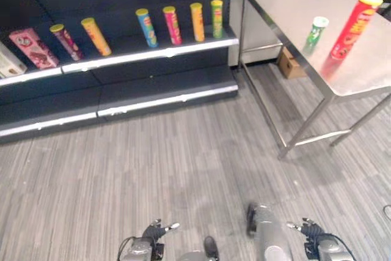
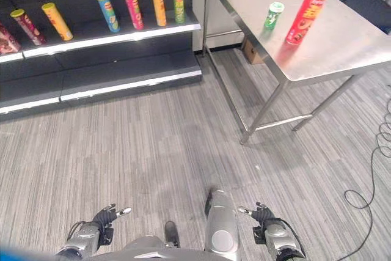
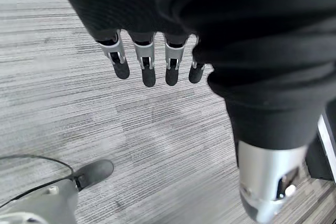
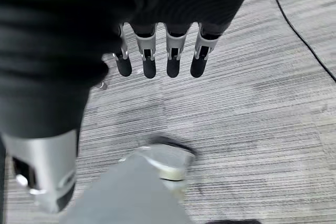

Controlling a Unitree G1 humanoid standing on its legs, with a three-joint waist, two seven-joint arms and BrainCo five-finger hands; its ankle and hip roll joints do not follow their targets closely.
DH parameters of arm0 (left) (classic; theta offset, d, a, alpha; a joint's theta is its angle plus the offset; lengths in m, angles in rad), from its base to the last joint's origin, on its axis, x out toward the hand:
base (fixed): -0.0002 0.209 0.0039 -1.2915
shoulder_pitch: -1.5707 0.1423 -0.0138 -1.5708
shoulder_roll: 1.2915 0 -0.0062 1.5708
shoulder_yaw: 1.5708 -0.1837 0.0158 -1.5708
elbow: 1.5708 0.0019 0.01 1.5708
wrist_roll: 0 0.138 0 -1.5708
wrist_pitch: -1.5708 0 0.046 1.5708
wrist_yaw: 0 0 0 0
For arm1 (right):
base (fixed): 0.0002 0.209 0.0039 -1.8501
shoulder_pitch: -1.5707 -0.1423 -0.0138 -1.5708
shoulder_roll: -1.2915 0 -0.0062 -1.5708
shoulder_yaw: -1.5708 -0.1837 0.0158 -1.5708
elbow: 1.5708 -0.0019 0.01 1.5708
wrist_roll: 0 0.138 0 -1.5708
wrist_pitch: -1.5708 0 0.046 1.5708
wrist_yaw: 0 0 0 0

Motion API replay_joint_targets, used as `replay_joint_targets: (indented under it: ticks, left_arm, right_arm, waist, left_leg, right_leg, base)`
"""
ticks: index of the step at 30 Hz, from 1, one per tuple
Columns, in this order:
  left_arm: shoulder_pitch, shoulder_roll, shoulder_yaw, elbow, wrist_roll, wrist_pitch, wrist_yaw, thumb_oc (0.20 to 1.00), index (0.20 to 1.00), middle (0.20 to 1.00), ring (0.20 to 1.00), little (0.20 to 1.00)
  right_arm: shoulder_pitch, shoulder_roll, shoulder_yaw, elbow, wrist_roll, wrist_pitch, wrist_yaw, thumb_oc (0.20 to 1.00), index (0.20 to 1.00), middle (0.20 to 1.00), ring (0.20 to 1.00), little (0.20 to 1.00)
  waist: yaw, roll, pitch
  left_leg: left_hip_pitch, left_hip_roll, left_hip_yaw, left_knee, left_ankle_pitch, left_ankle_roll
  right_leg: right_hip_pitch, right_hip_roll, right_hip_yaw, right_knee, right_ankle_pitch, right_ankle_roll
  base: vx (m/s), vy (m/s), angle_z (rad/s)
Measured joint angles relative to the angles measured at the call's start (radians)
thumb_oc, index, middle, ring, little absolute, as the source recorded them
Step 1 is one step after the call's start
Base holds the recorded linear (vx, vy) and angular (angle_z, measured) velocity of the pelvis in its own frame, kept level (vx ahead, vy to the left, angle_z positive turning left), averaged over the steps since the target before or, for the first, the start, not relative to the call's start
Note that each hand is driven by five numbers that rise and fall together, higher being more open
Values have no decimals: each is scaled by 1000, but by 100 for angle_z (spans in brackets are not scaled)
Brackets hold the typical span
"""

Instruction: Put the goods on the table back onto the shelves and tidy them up.

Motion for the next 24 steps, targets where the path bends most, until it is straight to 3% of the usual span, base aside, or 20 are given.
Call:
replay_joint_targets:
  ticks: [3,4,5,6,7,8,9,10,11,12,14,16,17,18,20,22,23,24]
  left_arm:
    - [5,-1,-1,15,30,0,-9,1000,1000,1000,1000,1000]
    - [20,-6,-2,11,31,0,-15,1000,1000,1000,1000,1000]
    - [24,-6,-2,11,31,0,-16,1000,1000,1000,1000,1000]
    - [28,-9,-3,12,31,0,-16,1000,1000,1000,1000,1000]
    - [32,-18,-16,16,37,4,-16,1000,1000,1000,1000,1000]
    - [27,-29,-33,14,38,2,-20,1000,1000,1000,1000,1000]
    - [14,-41,-33,9,38,-2,-26,1000,1000,1000,1000,1000]
    - [9,-42,-33,6,38,-2,-27,1000,1000,1000,1000,1000]
    - [5,-42,-31,1,37,-2,-28,1000,1000,1000,1000,1000]
    - [2,-43,-31,5,36,-2,-28,1000,1000,1000,1000,1000]
    - [5,-50,-31,8,36,-2,-30,1000,1000,1000,1000,1000]
    - [-2,-49,-22,15,36,-1,-30,1000,1000,1000,1000,1000]
    - [-2,-49,-22,15,36,-1,-30,1000,1000,1000,1000,1000]
    - [-5,-46,-10,14,36,0,-30,1000,1000,1000,1000,1000]
    - [-11,-38,-19,15,36,1,-30,1000,1000,1000,1000,1000]
    - [-31,-27,-41,13,36,2,-34,1000,1000,1000,1000,1000]
    - [-37,-18,-54,11,38,2,-40,1000,1000,1000,1000,1000]
    - [-41,-9,-61,10,39,2,-45,1000,1000,1000,1000,1000]
  right_arm:
    - [16,1,-11,14,0,2,0,1000,1000,1000,1000,1000]
    - [22,-2,-59,15,0,1,-3,1000,1000,1000,1000,1000]
    - [30,-2,-69,15,0,1,-3,1000,1000,1000,1000,1000]
    - [26,-6,-69,17,0,2,-3,1000,1000,1000,1000,1000]
    - [13,-14,-68,25,1,-2,0,1000,1000,1000,1000,1000]
    - [37,-33,-67,24,1,-2,1,1000,1000,1000,1000,1000]
    - [45,-55,-67,45,1,-2,-1,1000,1000,1000,1000,1000]
    - [31,-76,-68,51,3,-5,-2,1000,1000,1000,1000,1000]
    - [20,-100,-68,44,9,-21,-3,1000,1000,1000,1000,1000]
    - [15,-106,-69,47,9,-29,-5,1000,1000,1000,1000,1000]
    - [19,-117,-58,48,10,-32,-8,1000,1000,1000,1000,1000]
    - [22,-112,-60,57,10,-28,-8,1000,1000,1000,1000,1000]
    - [22,-112,-60,57,10,-28,-8,1000,1000,1000,1000,1000]
    - [37,-90,-60,74,10,-26,-9,1000,1000,1000,1000,1000]
    - [27,-59,-45,135,10,-20,-13,1000,1000,1000,1000,1000]
    - [29,-41,-19,155,10,-9,-8,1000,1000,1000,1000,1000]
    - [32,-30,-7,174,9,2,6,1000,1000,1000,1000,1000]
    - [33,-26,4,182,9,7,7,1000,1000,1000,1000,1000]
  waist:
    - [-8,-23,-6]
    - [-21,-22,-16]
    - [-22,-21,-25]
    - [-15,-8,-25]
    - [-24,25,-35]
    - [-35,48,-50]
    - [-38,70,-71]
    - [-35,75,-85]
    - [-37,71,-112]
    - [-38,64,-116]
    - [-40,69,-143]
    - [-52,74,-145]
    - [-52,74,-145]
    - [-45,41,-126]
    - [-36,-3,-106]
    - [-35,-19,-99]
    - [-34,-42,-90]
    - [-33,-36,-83]
  left_leg:
    - [19,-9,-9,1,-28,-6]
    - [51,6,-28,-11,-60,-25]
    - [64,14,-36,-10,-81,-46]
    - [82,34,-35,-5,-102,-69]
    - [86,77,-44,12,-132,-93]
    - [84,115,-70,57,-162,-124]
    - [105,149,-86,82,-169,-134]
    - [119,175,-81,120,-156,-153]
    - [105,205,-87,235,-134,-192]
    - [79,221,-82,340,-130,-217]
    - [27,243,-86,469,-92,-280]
    - [-27,278,-88,625,-30,-337]
    - [-27,278,-88,625,-30,-337]
    - [-150,308,-83,905,70,-349]
    - [-242,295,-52,1010,58,-337]
    - [-295,295,-18,933,33,-297]
    - [-324,306,7,762,22,-291]
    - [-321,312,26,617,31,-279]
  right_leg:
    - [28,13,-31,-138,23,17]
    - [70,16,-130,-66,64,-13]
    - [109,21,-147,-58,70,-22]
    - [130,42,-167,-74,117,-54]
    - [139,63,-183,-33,126,-75]
    - [156,83,-196,-2,131,-82]
    - [182,114,-206,21,104,-124]
    - [217,138,-218,25,75,-169]
    - [274,171,-224,-3,43,-199]
    - [315,182,-225,-34,41,-202]
    - [355,206,-217,-48,25,-250]
    - [395,235,-209,-66,9,-271]
    - [395,235,-209,-66,9,-271]
    - [458,247,-182,-88,-9,-303]
    - [518,231,-146,-106,-20,-313]
    - [548,222,-138,-133,-20,-310]
    - [563,219,-125,-150,-19,-300]
    - [569,224,-123,-158,-18,-297]
  base:
    - [272,-78,21]
    - [613,-197,29]
    - [611,-198,13]
    - [611,-224,6]
    - [278,-127,34]
    - [313,-154,69]
    - [325,-154,63]
    - [400,-213,25]
    - [373,-202,-3]
    - [331,-198,-15]
    - [236,-172,-16]
    - [209,-156,-9]
    - [191,-105,-31]
    - [200,-59,-45]
    - [177,29,-51]
    - [149,92,-24]
    - [127,120,-31]
    - [265,302,-49]
